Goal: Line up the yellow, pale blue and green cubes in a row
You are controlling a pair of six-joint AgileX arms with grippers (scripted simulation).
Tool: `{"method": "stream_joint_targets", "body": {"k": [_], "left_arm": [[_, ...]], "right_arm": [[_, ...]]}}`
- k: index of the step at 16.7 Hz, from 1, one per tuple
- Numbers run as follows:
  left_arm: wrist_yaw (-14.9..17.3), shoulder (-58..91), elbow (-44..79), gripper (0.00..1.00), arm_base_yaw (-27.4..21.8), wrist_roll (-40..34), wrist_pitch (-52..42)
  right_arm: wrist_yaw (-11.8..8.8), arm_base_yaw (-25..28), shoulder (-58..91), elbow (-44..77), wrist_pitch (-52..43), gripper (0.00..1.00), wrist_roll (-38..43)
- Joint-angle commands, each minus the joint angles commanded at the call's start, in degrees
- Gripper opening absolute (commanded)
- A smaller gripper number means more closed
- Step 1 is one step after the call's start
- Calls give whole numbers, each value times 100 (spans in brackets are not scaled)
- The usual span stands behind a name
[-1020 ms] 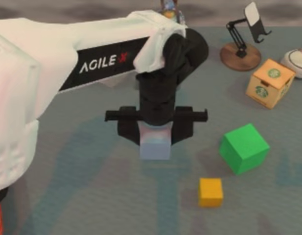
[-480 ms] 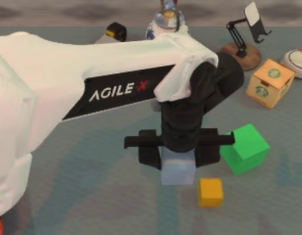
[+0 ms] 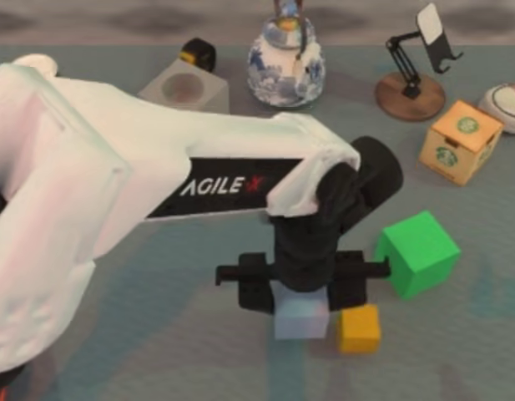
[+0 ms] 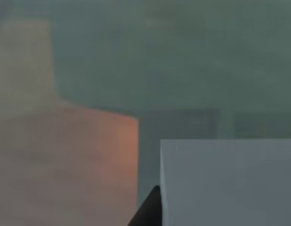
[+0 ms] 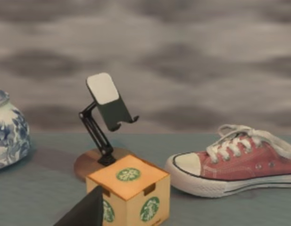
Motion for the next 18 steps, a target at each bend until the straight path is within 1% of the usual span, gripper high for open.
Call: {"method": "stream_joint_targets", "body": {"k": [2, 5, 18], "left_arm": [[-1, 69, -126, 0, -8, -7, 177], [-1, 72, -131, 0, -9, -7, 183], [-1, 72, -131, 98, -9, -7, 183]], "right_arm": [[0, 0, 0, 0, 0, 100, 0], [0, 0, 0, 0, 0, 100, 0], [0, 0, 0, 0, 0, 100, 0]]}}
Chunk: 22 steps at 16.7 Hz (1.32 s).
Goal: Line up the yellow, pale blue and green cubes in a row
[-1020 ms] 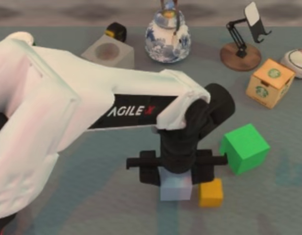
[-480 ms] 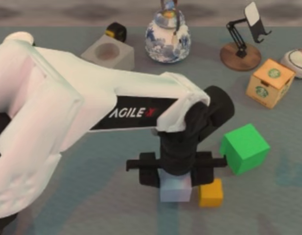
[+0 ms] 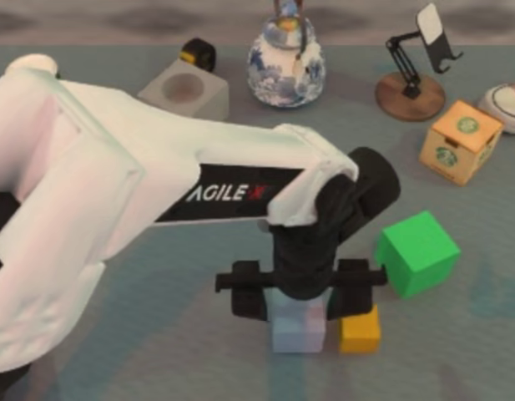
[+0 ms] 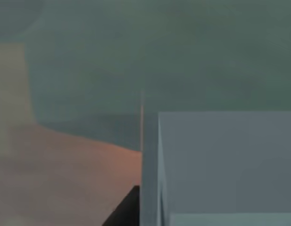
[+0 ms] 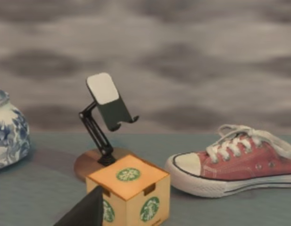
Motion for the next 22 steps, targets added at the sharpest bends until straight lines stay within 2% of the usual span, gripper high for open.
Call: {"method": "stream_joint_targets", "body": {"k": [10, 17, 22], "left_arm": [[-1, -8, 19, 100, 8, 1, -21], [-5, -470, 771, 100, 93, -29, -1274], [-5, -513, 818, 100, 78, -24, -1346]], "right_arm": [[0, 0, 0, 0, 0, 100, 0], [0, 0, 0, 0, 0, 100, 0], [0, 0, 1, 1, -1, 100, -1]]}}
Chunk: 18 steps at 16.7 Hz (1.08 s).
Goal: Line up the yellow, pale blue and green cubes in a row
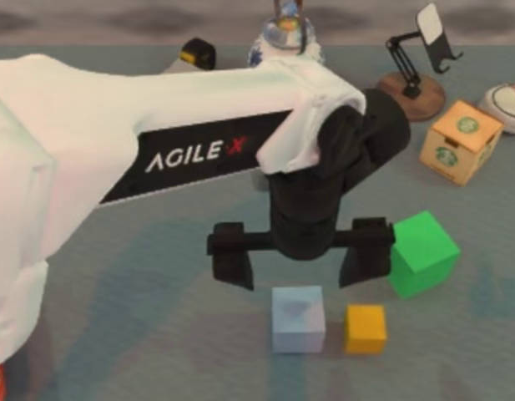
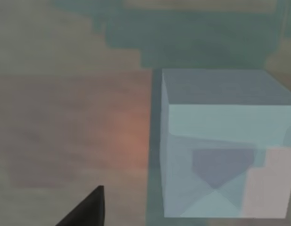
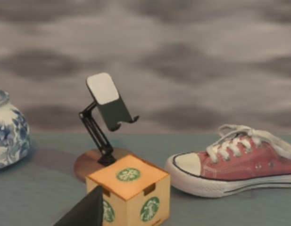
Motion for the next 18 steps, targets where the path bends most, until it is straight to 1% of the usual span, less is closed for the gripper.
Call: {"method": "stream_joint_targets", "body": {"k": [3, 5, 7, 12, 15, 18], "left_arm": [[-10, -174, -159, 100, 93, 18, 98], [-29, -590, -524, 100, 313, 68, 326], [-49, -1247, -1067, 100, 644, 162, 667], [-93, -3831, -3073, 100, 1808, 724, 1898], [-113, -5729, -4553, 100, 2604, 1342, 2787], [-119, -7538, -5994, 100, 3345, 2116, 3667]], "right_arm": [[-10, 53, 166, 159, -113, 100, -4], [-20, 159, 559, 517, -363, 100, -13], [-21, 301, 1179, 1039, -726, 100, -28], [-5, 756, 3614, 2776, -1973, 100, -77], [-1, 1071, 5380, 3939, -2847, 100, -112], [-5, 1397, 7078, 5109, -3737, 100, -149]]}}
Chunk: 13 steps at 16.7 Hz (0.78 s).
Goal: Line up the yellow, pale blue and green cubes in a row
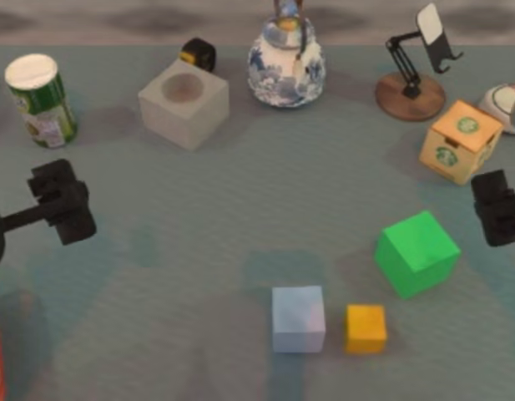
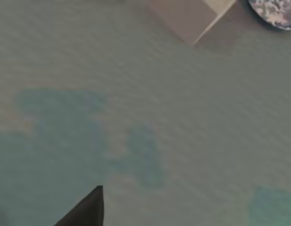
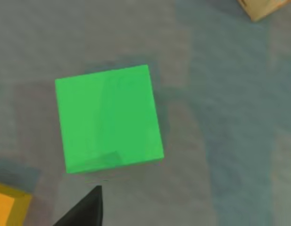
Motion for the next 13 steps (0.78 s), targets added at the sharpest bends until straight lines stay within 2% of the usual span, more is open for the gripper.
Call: {"method": "stream_joint_targets", "body": {"k": [7, 13], "left_arm": [[82, -3194, -2550, 100, 1324, 1956, 1818], [165, -4484, -3416, 100, 1797, 2924, 2627]], "right_arm": [[-3, 614, 3062, 2276, -1641, 100, -72], [12, 855, 4260, 3243, -2252, 100, -99]]}}
